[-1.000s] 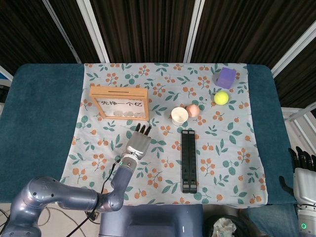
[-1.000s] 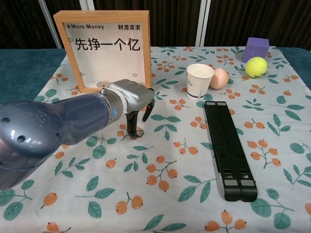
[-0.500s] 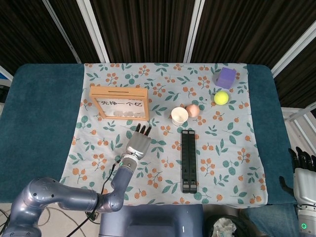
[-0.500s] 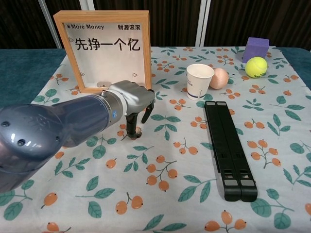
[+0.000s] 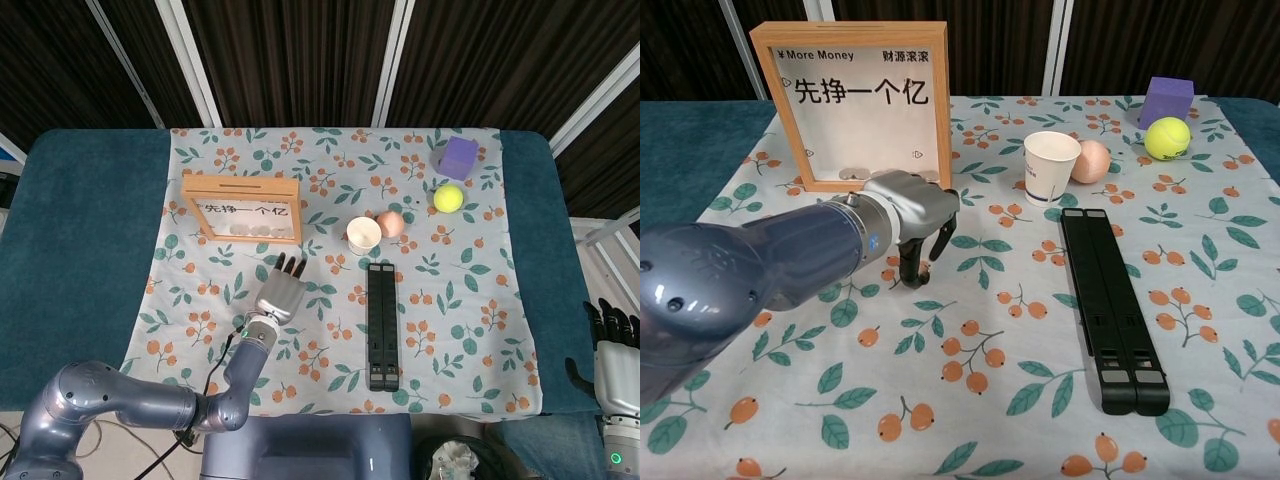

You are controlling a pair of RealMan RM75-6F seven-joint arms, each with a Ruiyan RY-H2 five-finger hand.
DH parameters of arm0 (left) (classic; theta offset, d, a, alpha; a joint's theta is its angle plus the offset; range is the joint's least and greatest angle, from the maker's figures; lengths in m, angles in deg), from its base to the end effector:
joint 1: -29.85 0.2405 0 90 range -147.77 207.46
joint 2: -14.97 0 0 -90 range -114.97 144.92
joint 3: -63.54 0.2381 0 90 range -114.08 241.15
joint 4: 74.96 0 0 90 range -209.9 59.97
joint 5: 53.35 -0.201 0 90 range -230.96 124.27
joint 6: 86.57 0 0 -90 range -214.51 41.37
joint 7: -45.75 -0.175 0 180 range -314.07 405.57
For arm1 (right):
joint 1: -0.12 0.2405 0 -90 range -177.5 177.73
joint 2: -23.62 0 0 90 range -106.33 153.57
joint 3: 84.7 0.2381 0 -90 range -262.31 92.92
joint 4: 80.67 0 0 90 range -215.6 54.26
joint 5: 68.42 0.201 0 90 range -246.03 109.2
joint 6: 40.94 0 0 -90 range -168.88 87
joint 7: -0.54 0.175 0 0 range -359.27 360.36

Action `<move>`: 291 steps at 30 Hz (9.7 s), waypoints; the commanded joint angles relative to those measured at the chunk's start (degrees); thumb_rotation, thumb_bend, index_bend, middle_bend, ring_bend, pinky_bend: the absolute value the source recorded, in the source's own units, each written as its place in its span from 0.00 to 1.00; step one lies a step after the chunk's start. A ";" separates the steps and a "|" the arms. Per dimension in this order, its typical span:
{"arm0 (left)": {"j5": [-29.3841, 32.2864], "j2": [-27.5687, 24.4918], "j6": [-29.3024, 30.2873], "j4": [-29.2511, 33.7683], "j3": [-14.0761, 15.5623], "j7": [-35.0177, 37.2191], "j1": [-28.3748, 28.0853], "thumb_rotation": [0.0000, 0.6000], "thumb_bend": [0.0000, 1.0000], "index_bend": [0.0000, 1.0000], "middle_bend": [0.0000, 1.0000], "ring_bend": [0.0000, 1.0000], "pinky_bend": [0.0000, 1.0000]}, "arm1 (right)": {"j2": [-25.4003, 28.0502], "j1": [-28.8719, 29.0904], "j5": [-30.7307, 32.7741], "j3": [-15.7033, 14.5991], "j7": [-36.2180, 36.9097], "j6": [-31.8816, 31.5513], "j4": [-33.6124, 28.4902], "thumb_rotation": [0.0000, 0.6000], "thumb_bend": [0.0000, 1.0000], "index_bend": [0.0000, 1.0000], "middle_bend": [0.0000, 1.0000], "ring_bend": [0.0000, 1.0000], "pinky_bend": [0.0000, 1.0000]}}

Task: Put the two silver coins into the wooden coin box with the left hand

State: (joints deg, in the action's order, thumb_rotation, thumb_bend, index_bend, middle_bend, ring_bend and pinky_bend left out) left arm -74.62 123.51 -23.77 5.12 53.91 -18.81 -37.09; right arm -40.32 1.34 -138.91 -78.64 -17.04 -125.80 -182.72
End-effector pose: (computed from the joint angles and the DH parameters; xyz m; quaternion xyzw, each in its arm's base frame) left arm -0.0397 0.3430 -0.1224 -0.8279 -0.2739 -0.1746 0.4573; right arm -0.3106 -0.1937 0.1657 0.5286 -0.4229 0.2796 0.6808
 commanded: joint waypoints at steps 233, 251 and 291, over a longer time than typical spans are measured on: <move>9.05 -35.47 -21.27 -1.39 -0.05 33.58 -10.75 1.00 0.33 0.56 0.07 0.00 0.00 | -0.36 0.10 2.89 0.39 -2.11 -0.41 -0.77 1.00 0.41 0.10 0.05 0.03 0.00; 7.41 -37.17 -19.72 0.91 -0.75 33.67 -10.62 1.00 0.33 0.46 0.06 0.00 0.00 | -0.43 0.15 3.03 0.39 -2.46 -0.48 -0.79 1.00 0.41 0.10 0.05 0.03 0.00; -51.72 -37.71 30.49 13.27 18.42 60.10 44.84 1.00 0.42 0.19 0.00 0.00 0.00 | -1.86 1.54 -20.29 -3.39 7.13 -5.83 8.79 1.00 0.41 0.10 0.05 0.03 0.00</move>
State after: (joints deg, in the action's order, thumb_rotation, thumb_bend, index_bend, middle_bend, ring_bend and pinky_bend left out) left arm -125.38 84.85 6.79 19.42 72.64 40.03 6.95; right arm -42.11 2.66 -157.83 -81.40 -9.80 -131.19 -174.65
